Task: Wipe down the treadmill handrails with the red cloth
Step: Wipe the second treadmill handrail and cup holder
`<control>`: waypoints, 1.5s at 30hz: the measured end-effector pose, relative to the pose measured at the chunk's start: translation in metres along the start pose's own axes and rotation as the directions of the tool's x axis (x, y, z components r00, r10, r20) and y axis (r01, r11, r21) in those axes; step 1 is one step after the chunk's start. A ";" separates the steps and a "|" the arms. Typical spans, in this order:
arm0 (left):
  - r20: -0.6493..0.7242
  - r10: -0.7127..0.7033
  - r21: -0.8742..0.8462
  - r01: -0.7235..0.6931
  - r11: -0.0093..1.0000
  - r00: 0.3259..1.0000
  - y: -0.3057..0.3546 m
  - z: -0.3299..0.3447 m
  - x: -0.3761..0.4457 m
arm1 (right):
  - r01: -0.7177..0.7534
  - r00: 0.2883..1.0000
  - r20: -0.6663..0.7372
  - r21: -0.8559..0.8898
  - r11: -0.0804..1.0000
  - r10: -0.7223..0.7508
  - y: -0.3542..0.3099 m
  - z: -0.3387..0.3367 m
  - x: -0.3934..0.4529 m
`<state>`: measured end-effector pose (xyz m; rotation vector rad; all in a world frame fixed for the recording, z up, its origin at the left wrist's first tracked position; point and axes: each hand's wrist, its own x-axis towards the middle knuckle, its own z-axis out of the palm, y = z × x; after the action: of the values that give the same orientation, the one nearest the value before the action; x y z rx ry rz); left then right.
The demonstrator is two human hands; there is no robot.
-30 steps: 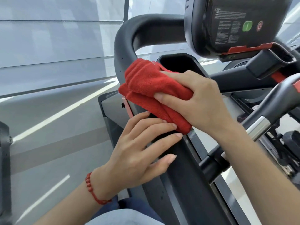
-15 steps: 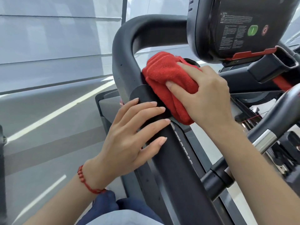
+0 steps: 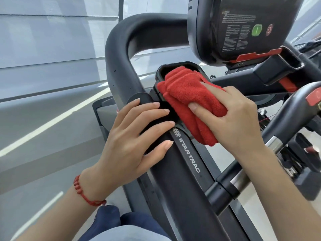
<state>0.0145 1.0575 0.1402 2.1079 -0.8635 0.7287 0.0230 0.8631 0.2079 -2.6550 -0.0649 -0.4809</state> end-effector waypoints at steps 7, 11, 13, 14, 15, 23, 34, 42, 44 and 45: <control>0.043 -0.003 -0.026 0.004 1.000 0.999 -0.004 0.005 0.006 | -0.042 0.998 -0.040 -0.053 0.998 0.040 0.011 -0.006 -0.001; 0.035 -0.014 -0.035 0.016 0.999 0.999 -0.005 0.007 0.005 | -0.022 0.999 -0.029 -0.042 0.999 0.021 0.018 -0.008 0.000; 0.030 -0.020 -0.041 0.021 0.999 0.999 -0.006 0.008 0.005 | -0.049 0.998 -0.040 -0.057 0.997 0.047 0.025 -0.011 0.005; 0.028 -0.023 -0.044 0.024 0.999 0.999 -0.006 0.009 0.005 | -0.066 0.997 -0.045 -0.061 0.996 0.064 0.029 -0.012 0.008; 0.023 -0.026 -0.045 0.027 0.999 0.999 -0.006 0.010 0.006 | -0.077 0.996 -0.046 -0.065 0.995 0.074 0.031 -0.013 0.012; 0.012 -0.036 -0.044 0.036 0.998 0.999 -0.006 0.011 0.006 | -0.090 0.994 0.048 -0.093 0.992 0.094 0.030 -0.006 0.054; 0.020 -0.051 -0.022 0.051 0.998 0.998 -0.007 0.012 0.006 | -0.101 0.986 0.124 -0.074 0.992 0.110 0.027 -0.011 0.049; 0.063 -0.057 -0.001 0.057 0.998 0.996 -0.002 0.007 0.005 | -0.049 0.992 0.112 -0.056 0.997 0.055 0.028 -0.014 0.041; 0.042 -0.085 0.019 0.085 0.996 0.995 0.001 0.003 0.004 | -0.044 0.996 0.076 -0.041 0.998 0.047 0.026 -0.017 0.031; 0.023 -0.100 0.031 0.100 0.995 0.995 0.003 0.002 0.003 | -0.045 0.998 0.052 -0.034 0.998 0.046 0.025 -0.019 0.026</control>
<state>0.0144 1.0537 0.1425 2.1736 -0.7584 0.6680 0.0445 0.8320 0.2225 -2.6948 -0.0127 -0.4008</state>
